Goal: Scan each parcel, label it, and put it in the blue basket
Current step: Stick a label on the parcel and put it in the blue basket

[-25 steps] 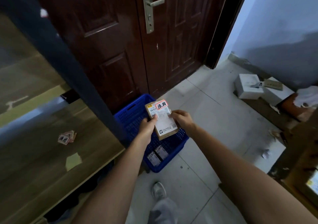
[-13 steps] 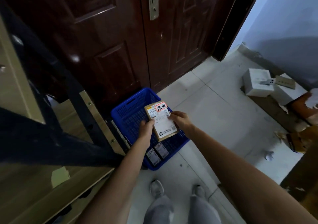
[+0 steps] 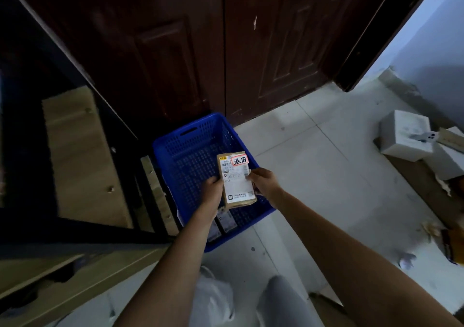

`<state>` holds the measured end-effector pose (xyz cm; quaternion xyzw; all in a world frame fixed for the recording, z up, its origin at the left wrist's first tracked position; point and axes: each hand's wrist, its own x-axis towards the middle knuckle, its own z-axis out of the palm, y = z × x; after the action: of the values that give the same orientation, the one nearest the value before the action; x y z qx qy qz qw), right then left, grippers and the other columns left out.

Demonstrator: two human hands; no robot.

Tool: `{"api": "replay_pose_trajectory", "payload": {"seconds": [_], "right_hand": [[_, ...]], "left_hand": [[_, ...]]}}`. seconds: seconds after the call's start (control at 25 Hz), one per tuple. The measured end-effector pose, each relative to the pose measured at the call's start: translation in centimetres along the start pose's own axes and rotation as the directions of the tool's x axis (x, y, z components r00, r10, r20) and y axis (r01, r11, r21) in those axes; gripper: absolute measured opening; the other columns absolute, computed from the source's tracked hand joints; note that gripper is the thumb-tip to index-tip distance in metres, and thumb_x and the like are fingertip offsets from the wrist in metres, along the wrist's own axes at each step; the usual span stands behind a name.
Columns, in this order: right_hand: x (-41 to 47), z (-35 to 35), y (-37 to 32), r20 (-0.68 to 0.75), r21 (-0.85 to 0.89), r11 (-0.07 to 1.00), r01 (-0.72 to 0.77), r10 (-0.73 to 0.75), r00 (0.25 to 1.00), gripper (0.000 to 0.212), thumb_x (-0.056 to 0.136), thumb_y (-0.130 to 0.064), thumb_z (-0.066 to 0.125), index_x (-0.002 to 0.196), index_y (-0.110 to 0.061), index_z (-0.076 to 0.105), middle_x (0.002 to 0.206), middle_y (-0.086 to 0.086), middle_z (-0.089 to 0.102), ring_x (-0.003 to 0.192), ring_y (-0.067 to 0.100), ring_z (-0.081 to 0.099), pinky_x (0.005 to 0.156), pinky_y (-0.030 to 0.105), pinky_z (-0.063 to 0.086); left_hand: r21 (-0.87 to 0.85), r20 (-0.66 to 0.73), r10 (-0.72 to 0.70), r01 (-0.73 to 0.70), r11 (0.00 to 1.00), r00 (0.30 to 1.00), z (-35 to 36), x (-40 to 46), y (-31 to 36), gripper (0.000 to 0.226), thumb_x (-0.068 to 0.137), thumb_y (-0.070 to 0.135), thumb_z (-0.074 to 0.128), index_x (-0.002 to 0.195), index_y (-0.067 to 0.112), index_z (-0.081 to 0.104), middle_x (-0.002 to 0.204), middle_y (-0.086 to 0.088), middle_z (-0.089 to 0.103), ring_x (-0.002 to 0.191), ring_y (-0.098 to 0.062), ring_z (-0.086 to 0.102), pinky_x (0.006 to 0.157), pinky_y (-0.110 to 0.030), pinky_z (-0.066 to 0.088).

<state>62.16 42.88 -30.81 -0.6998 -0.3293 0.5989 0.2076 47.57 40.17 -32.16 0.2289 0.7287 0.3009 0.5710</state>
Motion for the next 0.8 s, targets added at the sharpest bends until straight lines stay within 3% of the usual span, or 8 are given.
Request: {"api": "replay_pose_trajectory", "payload": {"seconds": [0.08,0.16,0.24,0.32,0.44,0.6,0.72,0.8], "right_hand": [[5.2,0.5,4.2,0.006,-0.063,0.997,0.055,-0.055,0.998,0.026,0.096,-0.014,0.052,0.120,-0.011,0.059,0.106,0.008,0.065,0.091,0.025,0.065,0.084,0.042,0.057],[11.5,1.4,8.4,-0.003,-0.139,0.985,0.102,-0.103,0.995,0.030,0.094,-0.018,0.053,0.123,-0.014,0.059,0.113,0.011,0.067,0.099,0.030,0.065,0.089,0.046,0.055],[16.9,2.7,12.1,0.020,-0.202,0.970,0.136,-0.135,0.991,0.033,0.094,-0.018,0.052,0.126,-0.013,0.058,0.116,0.012,0.066,0.102,0.031,0.064,0.087,0.043,0.055],[21.6,3.9,14.9,0.033,-0.271,0.951,0.153,-0.149,0.988,0.034,0.094,-0.018,0.050,0.127,-0.012,0.056,0.116,0.011,0.064,0.102,0.032,0.063,0.083,0.040,0.054],[29.0,5.4,19.6,0.070,-0.345,0.921,0.180,-0.166,0.984,0.035,0.094,-0.018,0.049,0.127,-0.009,0.054,0.119,0.013,0.063,0.104,0.032,0.062,0.084,0.040,0.053],[35.6,6.8,24.0,0.128,-0.431,0.882,0.190,-0.148,0.981,0.034,0.096,-0.013,0.051,0.128,-0.002,0.055,0.126,0.017,0.060,0.113,0.034,0.059,0.093,0.042,0.050],[39.5,7.6,26.6,0.182,-0.542,0.814,0.209,-0.129,0.975,0.035,0.093,-0.010,0.054,0.127,-0.001,0.057,0.128,0.019,0.060,0.114,0.034,0.060,0.096,0.044,0.050],[41.5,7.8,28.0,0.218,-0.625,0.745,0.234,-0.121,0.968,0.035,0.092,-0.010,0.055,0.126,-0.002,0.059,0.128,0.018,0.060,0.115,0.034,0.059,0.098,0.045,0.049]], "left_hand": [[-0.027,0.012,0.016,-0.015,1.000,1.000,2.4,4.3,-4.0,0.017,0.097,0.013,0.049,0.095,0.004,0.064,0.109,-0.020,0.069,0.074,-0.020,0.062,0.062,-0.025,0.048],[-0.048,0.011,0.018,-0.017,0.999,1.000,4.1,9.4,-7.9,0.016,0.096,0.010,0.048,0.096,0.004,0.062,0.108,-0.020,0.068,0.080,-0.024,0.062,0.069,-0.031,0.047],[-0.047,-0.002,0.012,-0.012,0.999,1.000,5.2,13.9,-11.7,0.013,0.095,0.009,0.049,0.095,0.005,0.061,0.099,-0.014,0.067,0.073,-0.018,0.061,0.063,-0.028,0.047],[-0.065,-0.015,0.014,-0.015,0.998,1.000,6.3,18.2,-15.0,0.016,0.095,0.009,0.050,0.082,0.010,0.058,0.089,-0.008,0.064,0.067,-0.013,0.057,0.059,-0.025,0.045],[-0.051,-0.033,-0.013,0.012,0.999,0.999,7.9,24.7,-19.9,0.026,0.097,0.014,0.049,0.071,0.017,0.053,0.077,0.000,0.060,0.066,-0.011,0.054,0.065,-0.027,0.044],[0.014,-0.032,-0.043,0.043,0.999,0.999,9.3,31.5,-25.4,0.017,0.095,0.017,0.048,0.085,0.008,0.058,0.095,-0.014,0.065,0.075,-0.020,0.056,0.067,-0.029,0.042],[0.021,-0.018,-0.094,0.094,0.995,0.995,10.5,34.9,-28.6,0.020,0.095,0.016,0.046,0.082,0.008,0.058,0.097,-0.016,0.066,0.084,-0.024,0.058,0.073,-0.033,0.043],[0.014,-0.001,-0.128,0.128,0.992,0.992,11.3,36.4,-30.3,0.022,0.094,0.014,0.046,0.097,0.002,0.064,0.107,-0.019,0.067,0.094,-0.029,0.063,0.077,-0.038,0.048]]}}
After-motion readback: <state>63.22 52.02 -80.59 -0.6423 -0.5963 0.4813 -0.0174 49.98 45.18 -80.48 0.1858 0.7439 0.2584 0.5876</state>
